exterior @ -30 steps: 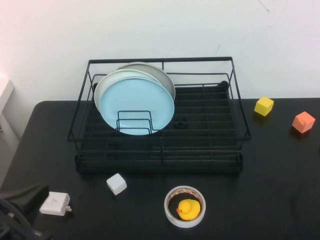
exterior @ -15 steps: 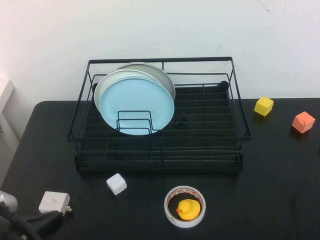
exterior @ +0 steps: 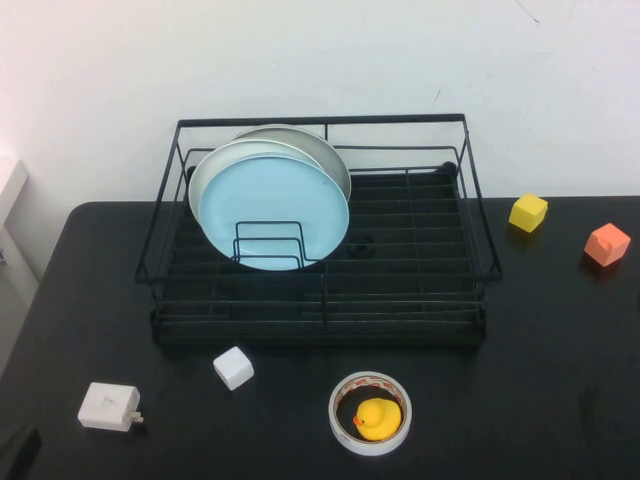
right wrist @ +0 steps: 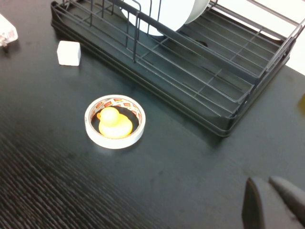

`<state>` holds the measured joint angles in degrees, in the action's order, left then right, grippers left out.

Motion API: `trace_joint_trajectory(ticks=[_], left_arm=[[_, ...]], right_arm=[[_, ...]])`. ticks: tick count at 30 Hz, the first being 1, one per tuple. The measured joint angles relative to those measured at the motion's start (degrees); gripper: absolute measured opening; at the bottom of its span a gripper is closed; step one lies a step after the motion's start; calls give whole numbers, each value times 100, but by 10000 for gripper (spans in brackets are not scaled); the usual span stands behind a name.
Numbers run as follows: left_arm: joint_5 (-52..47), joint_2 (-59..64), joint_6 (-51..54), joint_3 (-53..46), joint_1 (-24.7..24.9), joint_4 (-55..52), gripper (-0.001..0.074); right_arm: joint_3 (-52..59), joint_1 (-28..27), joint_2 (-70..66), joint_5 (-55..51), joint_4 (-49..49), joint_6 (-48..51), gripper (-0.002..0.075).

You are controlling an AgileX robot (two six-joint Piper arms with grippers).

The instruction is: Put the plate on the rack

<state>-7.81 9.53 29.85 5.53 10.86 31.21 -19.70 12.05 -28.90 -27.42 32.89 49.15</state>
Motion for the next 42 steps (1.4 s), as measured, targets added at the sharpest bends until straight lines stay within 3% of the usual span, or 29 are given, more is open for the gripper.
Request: trace_joint_trajectory(ticks=[6, 18, 21, 25, 27, 42], left_arm=[[175, -951, -115, -671, -35, 223, -1], [-260, -1014, -399, -671, -189, -88, -1], [-515, -1014, -995, -671, -267, -477, -1], [-980, -1014, -2985, -661, -401, -1734, -1], [-982, -1017, -3495, -661, -440, -2133, -1], [-982, -1017, -3990, -661, -488, -2382, -1]], right_arm=[[0, 0, -11, 0, 0, 0, 0], [10, 0, -11, -11, 184, 0, 0], [10, 0, -11, -11, 179, 0, 0], [10, 0, -11, -11, 188, 0, 0], [10, 0, -11, -11, 188, 0, 0], [10, 0, -11, -11, 192, 0, -1]])
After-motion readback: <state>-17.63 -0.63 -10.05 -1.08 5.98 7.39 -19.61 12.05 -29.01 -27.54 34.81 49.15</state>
